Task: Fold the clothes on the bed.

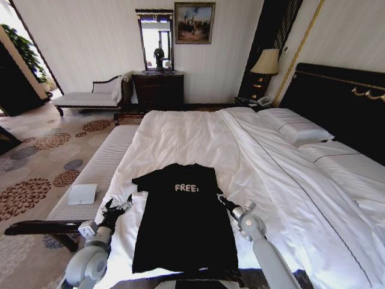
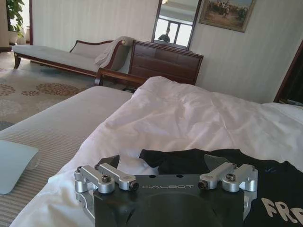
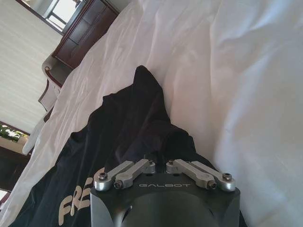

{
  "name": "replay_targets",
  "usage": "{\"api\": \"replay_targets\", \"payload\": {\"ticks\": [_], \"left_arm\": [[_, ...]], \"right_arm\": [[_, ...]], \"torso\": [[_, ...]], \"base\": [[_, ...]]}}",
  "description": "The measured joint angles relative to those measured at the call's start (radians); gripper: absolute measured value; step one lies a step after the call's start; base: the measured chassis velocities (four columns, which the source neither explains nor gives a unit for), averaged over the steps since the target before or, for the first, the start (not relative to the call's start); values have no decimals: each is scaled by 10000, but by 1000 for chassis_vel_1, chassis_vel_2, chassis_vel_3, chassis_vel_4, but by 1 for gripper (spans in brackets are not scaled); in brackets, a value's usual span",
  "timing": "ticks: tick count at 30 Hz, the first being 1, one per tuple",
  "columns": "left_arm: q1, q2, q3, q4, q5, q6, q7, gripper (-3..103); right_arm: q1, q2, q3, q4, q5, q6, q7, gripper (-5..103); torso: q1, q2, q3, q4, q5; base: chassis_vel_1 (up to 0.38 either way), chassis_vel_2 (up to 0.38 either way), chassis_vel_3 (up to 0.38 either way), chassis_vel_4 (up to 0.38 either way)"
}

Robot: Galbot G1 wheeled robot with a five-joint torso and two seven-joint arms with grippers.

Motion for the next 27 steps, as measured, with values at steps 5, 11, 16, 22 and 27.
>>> {"api": "replay_targets", "payload": {"ticks": [5,11,16,22,27], "left_arm": [[81,-13,-132,-75,-39,0,10,100],[86,-62,-123,-118,-45,0,16,100],[92,-64,-148,-142,-55,-1,24,100],[132,-66,-218,-178,-101,-2,32,100],[231,-47,-392,-286,-171,-2,33,100]], "right_arm": [[-116,21,15,212,17,13,43,1],[-647,236,112,889,-207,166,186,0],[-1086,368,86,1131,-671,297,214,0],[-1053,455,-96,831,-1082,407,211,0],[-585,396,-273,354,-1134,395,207,8]], "torso": [[0,0,0,1,0],[0,0,-1,0,-1],[-1,0,-1,-1,-1],[-1,0,-1,-2,0],[0,0,0,3,1]], "base": [[0,0,0,0],[0,0,0,0],[0,0,0,0],[0,0,0,0],[0,0,0,0]]}}
